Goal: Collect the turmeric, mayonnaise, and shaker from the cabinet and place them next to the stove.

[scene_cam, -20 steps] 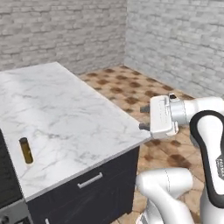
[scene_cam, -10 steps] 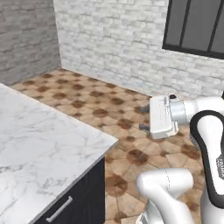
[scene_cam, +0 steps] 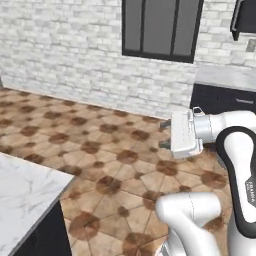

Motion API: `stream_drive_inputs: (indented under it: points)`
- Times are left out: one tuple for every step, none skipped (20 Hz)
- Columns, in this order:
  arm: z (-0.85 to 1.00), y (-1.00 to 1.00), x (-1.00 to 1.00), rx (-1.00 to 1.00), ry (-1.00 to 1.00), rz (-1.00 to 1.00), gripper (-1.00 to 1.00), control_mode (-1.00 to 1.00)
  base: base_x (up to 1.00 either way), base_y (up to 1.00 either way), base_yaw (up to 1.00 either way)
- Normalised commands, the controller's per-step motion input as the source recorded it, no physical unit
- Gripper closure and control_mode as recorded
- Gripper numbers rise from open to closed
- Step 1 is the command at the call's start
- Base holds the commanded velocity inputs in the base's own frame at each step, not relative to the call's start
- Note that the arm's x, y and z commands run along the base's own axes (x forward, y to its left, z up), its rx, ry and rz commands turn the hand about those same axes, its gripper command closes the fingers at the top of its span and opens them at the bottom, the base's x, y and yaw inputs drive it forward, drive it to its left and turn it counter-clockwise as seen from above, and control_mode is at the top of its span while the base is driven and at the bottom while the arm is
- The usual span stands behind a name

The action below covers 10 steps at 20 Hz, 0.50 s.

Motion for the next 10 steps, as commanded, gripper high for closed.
stream_drive_inputs:
  points:
    - [0.00,0.00,0.00,0.00,0.00,0.00,-1.00,1.00,0.15,-1.00,-0.30]
    - [0.00,0.00,0.00,0.00,0.00,0.00,-1.00,1.00,0.17,-1.00,-0.28]
    - [0.00,0.00,0.00,0.00,0.00,0.00,-1.00,1.00,0.17,-1.00,-0.28]
    - [0.00,0.00,0.00,0.00,0.00,0.00,-1.00,1.00,0.22,-1.00,-0.27]
    - [0.00,0.00,0.00,0.00,0.00,0.00,-1.00,1.00,0.25,-1.00,-0.26]
    - [0.00,0.00,0.00,0.00,0.00,0.00,-1.00,1.00,0.27,-1.00,-0.25]
    - [0.00,0.00,0.00,0.00,0.00,0.00,-1.00,1.00,0.29,-1.00,-0.25]
    - [0.00,0.00,0.00,0.00,0.00,0.00,-1.00,1.00,0.32,-0.99,-0.27]
    - [0.00,0.00,0.00,0.00,0.00,0.00,-1.00,1.00,0.33,-0.92,-0.28]
    - [0.00,0.00,0.00,0.00,0.00,0.00,-1.00,1.00,0.37,-0.78,-0.31]
